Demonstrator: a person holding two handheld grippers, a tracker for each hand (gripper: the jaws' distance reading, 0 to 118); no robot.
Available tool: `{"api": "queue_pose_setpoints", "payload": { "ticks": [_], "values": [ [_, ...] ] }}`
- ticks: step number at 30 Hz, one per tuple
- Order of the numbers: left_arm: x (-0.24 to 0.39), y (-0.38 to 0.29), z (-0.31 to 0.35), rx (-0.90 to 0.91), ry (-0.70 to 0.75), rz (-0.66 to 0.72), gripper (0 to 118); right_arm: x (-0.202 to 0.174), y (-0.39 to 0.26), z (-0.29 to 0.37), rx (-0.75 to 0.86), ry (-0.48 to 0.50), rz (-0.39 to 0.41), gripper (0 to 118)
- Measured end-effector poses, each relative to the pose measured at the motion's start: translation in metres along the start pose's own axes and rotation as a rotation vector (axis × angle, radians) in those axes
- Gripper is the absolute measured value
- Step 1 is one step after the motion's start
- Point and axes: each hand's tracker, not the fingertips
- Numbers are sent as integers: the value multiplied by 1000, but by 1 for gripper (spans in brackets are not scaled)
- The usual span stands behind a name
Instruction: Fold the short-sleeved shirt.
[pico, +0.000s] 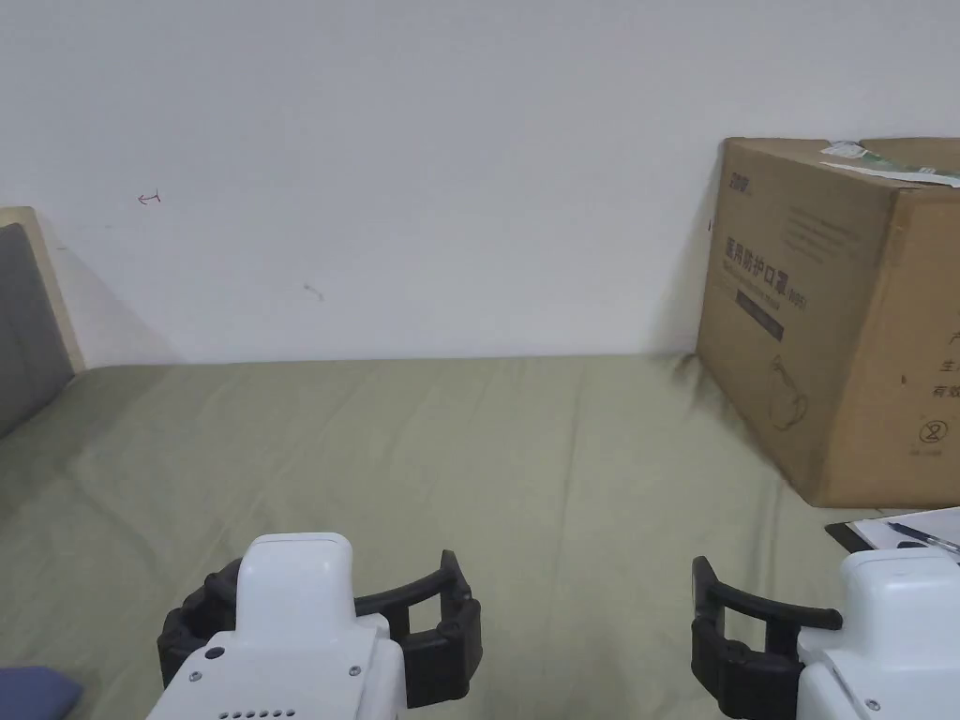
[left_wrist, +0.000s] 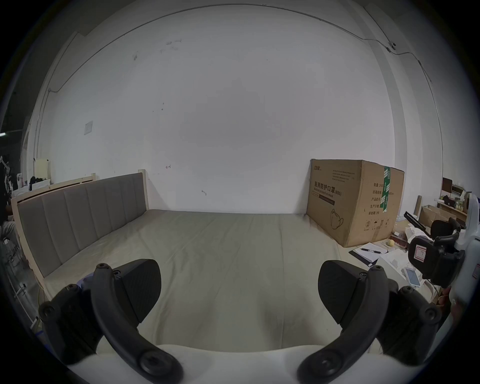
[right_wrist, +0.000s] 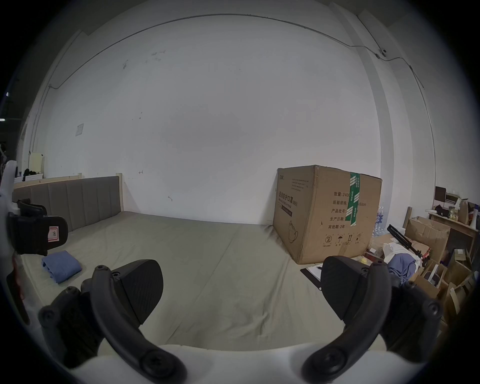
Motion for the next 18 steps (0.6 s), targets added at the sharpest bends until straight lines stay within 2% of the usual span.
{"api": "queue_pose_setpoints", "payload": {
  "ticks": [18],
  "values": [
    [-2,6,8,26,-12,23,117,-2,3,4,6,1,5,118]
  ]
}}
